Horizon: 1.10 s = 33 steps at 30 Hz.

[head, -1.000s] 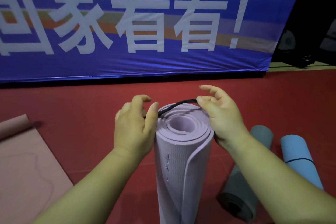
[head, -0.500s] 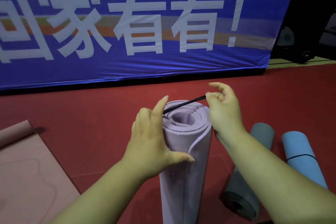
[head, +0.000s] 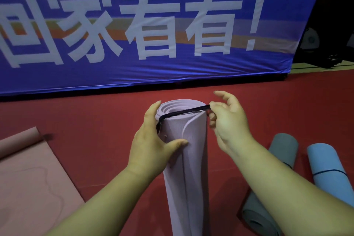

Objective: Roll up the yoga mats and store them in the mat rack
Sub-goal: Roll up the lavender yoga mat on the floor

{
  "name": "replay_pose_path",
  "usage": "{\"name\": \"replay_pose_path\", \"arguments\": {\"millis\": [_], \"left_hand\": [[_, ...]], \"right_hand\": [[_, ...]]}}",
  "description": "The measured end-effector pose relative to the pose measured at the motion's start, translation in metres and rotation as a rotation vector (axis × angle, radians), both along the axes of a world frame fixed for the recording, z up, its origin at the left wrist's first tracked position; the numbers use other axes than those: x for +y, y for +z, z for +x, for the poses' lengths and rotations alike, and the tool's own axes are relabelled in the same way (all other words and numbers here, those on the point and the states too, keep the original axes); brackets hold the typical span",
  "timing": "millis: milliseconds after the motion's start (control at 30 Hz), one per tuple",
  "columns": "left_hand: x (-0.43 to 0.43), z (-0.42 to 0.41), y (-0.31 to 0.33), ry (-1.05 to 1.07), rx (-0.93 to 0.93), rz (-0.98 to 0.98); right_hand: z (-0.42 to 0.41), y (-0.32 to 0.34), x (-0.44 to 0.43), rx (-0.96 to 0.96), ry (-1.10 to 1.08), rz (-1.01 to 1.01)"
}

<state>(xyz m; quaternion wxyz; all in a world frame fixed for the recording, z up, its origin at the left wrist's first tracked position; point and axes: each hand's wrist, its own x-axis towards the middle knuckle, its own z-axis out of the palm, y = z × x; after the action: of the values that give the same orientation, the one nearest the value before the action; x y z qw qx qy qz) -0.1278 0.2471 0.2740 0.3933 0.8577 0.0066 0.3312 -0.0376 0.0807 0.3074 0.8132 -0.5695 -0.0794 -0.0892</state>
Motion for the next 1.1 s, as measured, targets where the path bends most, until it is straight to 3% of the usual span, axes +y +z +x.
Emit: {"name": "replay_pose_path", "arguments": {"millis": [300,533,700,833,933,1100], "left_hand": [[0.068,0.053,-0.021,0.034,0.044,-0.046],[0.106,0.090,-0.068,0.073,-0.053,-0.089],[0.113,0.119,-0.097,0.178,-0.136,-0.126],[0.126,0.126,-0.118,0.119,-0.122,-0.201],[0.133,0.120,-0.127,0.062,-0.081,-0.175],[0.128,0.121,-0.137,0.179,-0.085,-0.142]], "right_hand": [[0.058,-0.021,0.065,-0.032,-0.048,-0.154],[0.080,-0.084,0.109,-0.176,-0.091,-0.076],[0.097,-0.124,0.128,-0.094,-0.056,-0.082],[0.113,-0.140,0.135,-0.065,-0.065,-0.079],[0.118,-0.151,0.141,-0.059,-0.055,-0.071],[0.120,-0.161,0.153,-0.036,-0.025,-0.080]]}}
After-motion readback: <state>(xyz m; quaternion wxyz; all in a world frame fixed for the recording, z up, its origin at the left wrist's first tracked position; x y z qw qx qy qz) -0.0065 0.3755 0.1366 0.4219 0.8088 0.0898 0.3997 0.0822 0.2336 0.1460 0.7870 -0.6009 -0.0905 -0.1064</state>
